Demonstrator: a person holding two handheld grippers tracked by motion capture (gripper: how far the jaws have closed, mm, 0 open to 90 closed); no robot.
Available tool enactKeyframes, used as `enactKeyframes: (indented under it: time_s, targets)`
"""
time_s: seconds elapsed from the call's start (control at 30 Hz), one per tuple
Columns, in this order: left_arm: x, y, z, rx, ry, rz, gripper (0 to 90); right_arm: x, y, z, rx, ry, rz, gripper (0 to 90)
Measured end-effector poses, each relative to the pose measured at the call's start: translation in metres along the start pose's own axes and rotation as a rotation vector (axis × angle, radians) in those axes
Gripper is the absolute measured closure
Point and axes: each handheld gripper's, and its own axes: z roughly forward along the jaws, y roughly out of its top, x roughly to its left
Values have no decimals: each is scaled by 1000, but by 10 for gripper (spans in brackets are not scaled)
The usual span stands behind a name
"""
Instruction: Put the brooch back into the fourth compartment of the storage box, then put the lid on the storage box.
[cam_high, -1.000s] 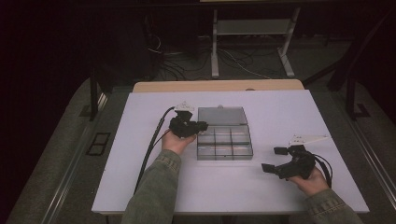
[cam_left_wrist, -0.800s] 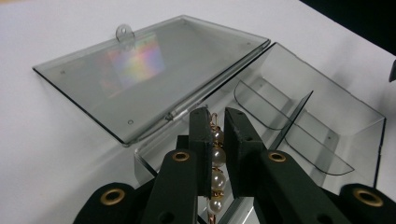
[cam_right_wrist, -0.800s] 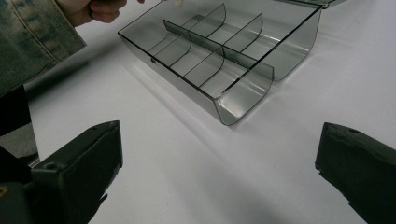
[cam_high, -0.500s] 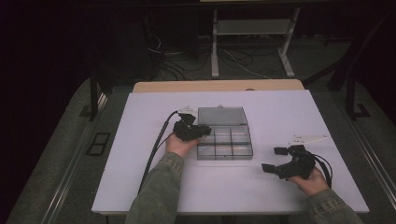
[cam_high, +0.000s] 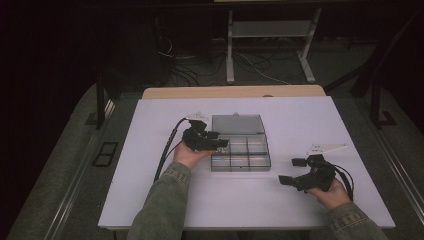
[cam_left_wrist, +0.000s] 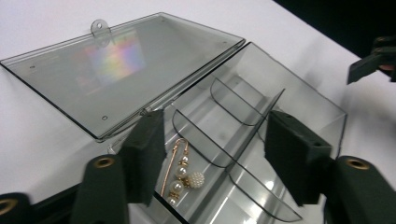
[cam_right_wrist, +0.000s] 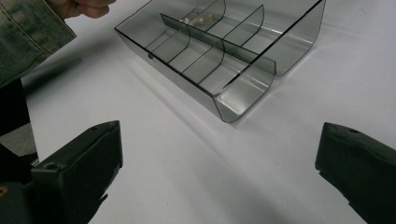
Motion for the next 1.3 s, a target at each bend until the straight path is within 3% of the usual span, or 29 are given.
enactKeyframes:
  time_s: [0.13, 0.3, 0.53, 0.67, 0.83, 1.3]
  targets:
    - [0, 2, -7, -8, -15, -11, 259, 0, 2, 1, 3, -3, 5, 6]
    - [1, 7, -15, 1, -6, -16, 168, 0, 9, 2, -10, -10, 7, 6]
    - [6, 13, -24, 5, -4, -29, 96, -1, 21, 5, -10, -19, 0, 6]
    - [8, 16, -25, 43, 20, -24, 2, -2, 31, 8, -8, -18, -4, 6]
    - [11, 19, -25, 57, 20, -24, 0, -4, 45, 12, -5, -18, -13, 6]
    - [27, 29, -28, 26, 43, -59, 0, -12, 82, 21, 9, -22, -29, 6]
